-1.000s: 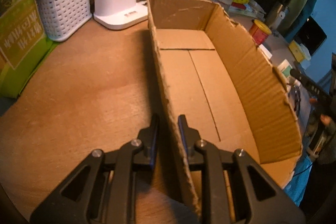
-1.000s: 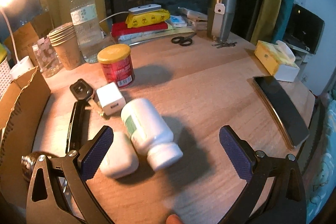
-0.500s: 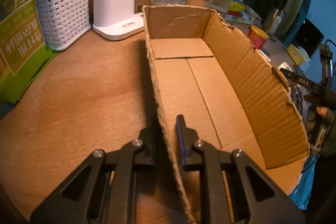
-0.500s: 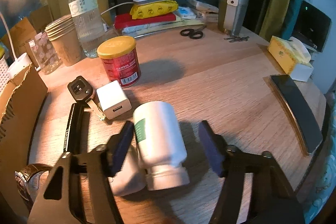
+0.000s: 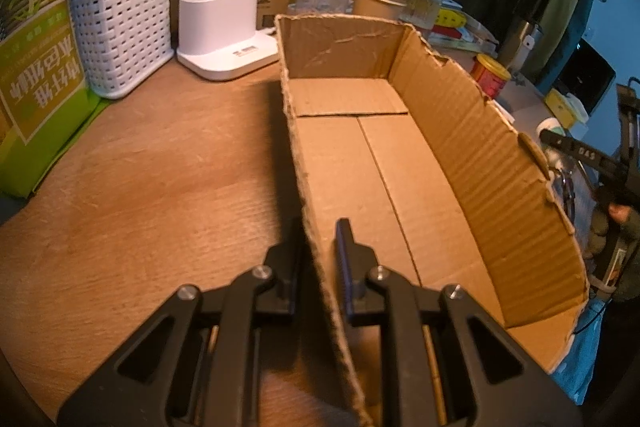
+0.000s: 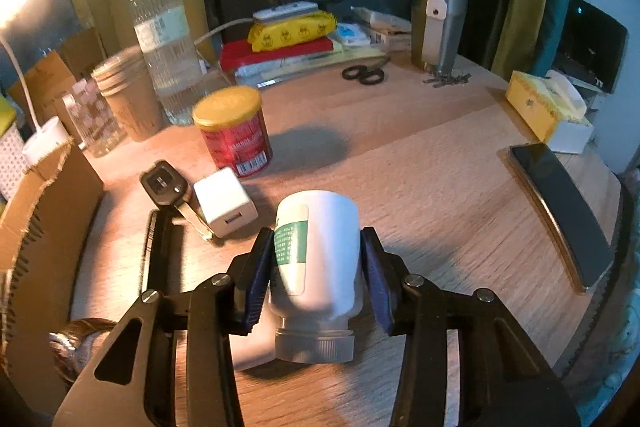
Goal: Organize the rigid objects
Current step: 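Lift the pill bottle with the right tool and carry it over the box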
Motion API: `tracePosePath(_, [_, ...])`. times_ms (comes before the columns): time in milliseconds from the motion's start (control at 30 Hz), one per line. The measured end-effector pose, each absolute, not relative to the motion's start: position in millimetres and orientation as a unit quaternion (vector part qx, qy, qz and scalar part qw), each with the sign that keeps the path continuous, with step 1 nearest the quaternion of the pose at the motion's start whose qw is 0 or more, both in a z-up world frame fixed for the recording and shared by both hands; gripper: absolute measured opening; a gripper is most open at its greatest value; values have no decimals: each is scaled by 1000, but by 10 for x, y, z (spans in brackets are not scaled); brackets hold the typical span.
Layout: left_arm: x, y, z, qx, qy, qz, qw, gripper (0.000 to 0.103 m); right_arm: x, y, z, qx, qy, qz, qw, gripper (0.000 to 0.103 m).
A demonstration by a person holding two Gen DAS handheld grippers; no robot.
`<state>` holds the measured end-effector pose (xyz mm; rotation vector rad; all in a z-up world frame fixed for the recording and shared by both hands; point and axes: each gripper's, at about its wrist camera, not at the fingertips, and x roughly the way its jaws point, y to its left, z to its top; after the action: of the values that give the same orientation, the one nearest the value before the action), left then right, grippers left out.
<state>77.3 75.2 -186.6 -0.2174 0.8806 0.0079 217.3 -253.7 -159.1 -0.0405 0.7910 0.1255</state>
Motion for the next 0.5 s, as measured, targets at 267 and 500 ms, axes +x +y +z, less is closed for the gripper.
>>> tracePosePath(267, [773,754,-1864,-106,425,5,899,16,1971,-2439,-1207,-7,350,94,932,46])
tracePosePath(500, [774,759,-1868,-106,425,6,899,16,1722,-2137,-894,-10,319,148,936,46])
